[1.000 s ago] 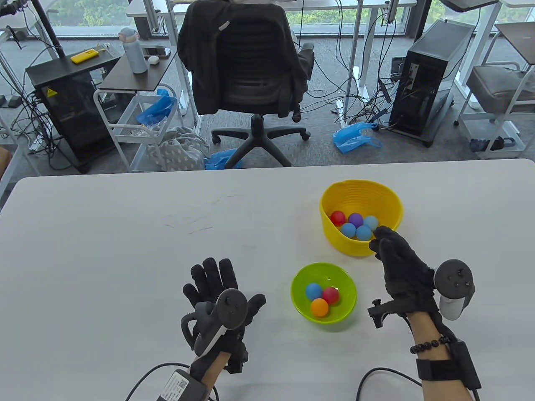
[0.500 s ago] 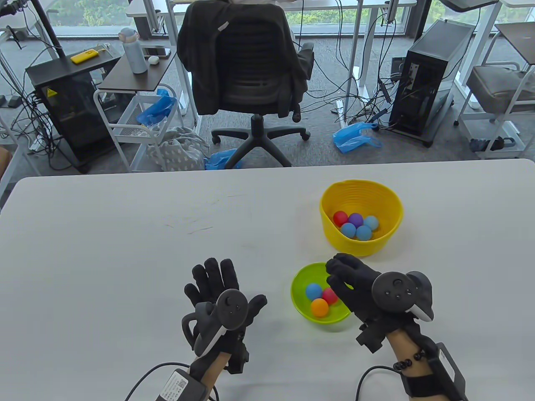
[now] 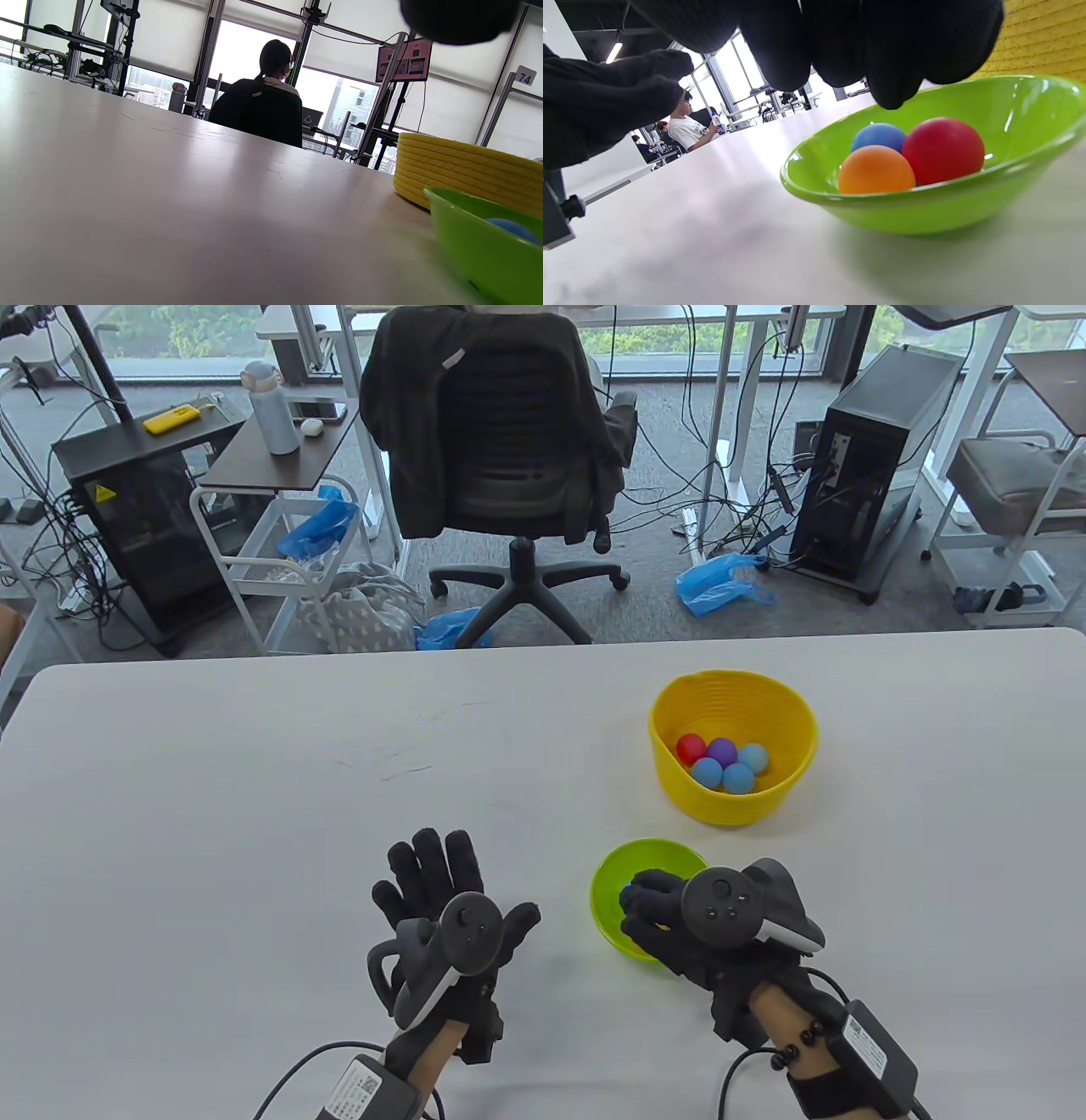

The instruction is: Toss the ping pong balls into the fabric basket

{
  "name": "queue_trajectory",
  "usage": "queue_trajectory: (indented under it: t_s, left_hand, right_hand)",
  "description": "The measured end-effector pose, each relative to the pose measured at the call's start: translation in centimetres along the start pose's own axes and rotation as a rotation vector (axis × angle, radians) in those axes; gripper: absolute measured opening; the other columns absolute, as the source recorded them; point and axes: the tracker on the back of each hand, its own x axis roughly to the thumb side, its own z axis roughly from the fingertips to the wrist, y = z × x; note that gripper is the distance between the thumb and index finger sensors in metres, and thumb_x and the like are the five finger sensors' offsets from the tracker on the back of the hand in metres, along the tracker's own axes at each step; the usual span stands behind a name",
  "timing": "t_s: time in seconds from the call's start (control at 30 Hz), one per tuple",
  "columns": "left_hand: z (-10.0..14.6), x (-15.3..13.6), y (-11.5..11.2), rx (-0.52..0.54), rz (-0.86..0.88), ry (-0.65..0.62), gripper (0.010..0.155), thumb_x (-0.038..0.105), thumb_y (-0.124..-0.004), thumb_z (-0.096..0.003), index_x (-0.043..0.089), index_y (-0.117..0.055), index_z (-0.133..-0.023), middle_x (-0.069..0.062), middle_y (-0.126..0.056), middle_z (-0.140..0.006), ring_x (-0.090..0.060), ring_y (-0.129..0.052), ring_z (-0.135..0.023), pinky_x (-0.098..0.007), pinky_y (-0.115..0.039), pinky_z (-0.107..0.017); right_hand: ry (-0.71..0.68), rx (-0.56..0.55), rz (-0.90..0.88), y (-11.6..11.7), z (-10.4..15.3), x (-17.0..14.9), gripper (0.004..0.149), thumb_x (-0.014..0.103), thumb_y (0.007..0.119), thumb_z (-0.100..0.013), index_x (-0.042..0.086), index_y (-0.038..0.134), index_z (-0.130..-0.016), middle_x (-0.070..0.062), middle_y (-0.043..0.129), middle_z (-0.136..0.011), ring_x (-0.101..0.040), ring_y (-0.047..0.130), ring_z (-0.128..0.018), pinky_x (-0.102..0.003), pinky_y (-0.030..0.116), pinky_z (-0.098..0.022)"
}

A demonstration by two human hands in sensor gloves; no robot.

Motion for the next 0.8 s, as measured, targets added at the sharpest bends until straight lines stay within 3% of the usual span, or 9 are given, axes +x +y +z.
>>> queue_trajectory:
  t_s: [0.5, 0.67, 0.8]
  left_hand:
    - [0.0, -0.2, 0.3, 0.009, 0.010, 0.006, 0.106, 0.063, -0.074, -0.0423, 0.009, -0.019, -0.115, -0.025, -0.005, -0.119, -0.056, -0.004, -0.106, -0.078, -0.012, -0.070]
    - [0.0, -0.2, 0.3, 0.006, 0.021, 0.002, 0.106, 0.063, -0.074, -0.0423, 0.009, -0.020, -0.115, -0.025, -0.005, -0.119, -0.056, -0.004, -0.106, -0.078, -0.012, -0.070]
    - [0.0, -0.2, 0.2, 0.001, 0.033, 0.002, 0.106, 0.063, -0.075, -0.0421, 0.009, -0.020, -0.115, -0.025, -0.006, -0.119, -0.056, -0.003, -0.106, -0.078, -0.011, -0.070]
  right_hand:
    - [0.095, 0.159, 0.047, 3.3, -2.0, -1.3, 0.054, 0.044, 0.068, -0.058, 0.012, 0.074, -0.102, -0.024, 0.068, -0.109, -0.053, 0.082, -0.083, -0.062, 0.073, -0.060]
    - [0.119, 0.172, 0.035, 4.0, -2.4, -1.8, 0.054, 0.043, 0.068, -0.059, 0.013, 0.071, -0.104, -0.025, 0.067, -0.109, -0.053, 0.081, -0.083, -0.062, 0.072, -0.060]
    - [0.135, 0.116, 0.045, 4.2, -2.5, -1.9, 0.052, 0.038, 0.070, -0.058, 0.012, 0.073, -0.102, -0.026, 0.070, -0.106, -0.051, 0.084, -0.081, -0.061, 0.074, -0.059]
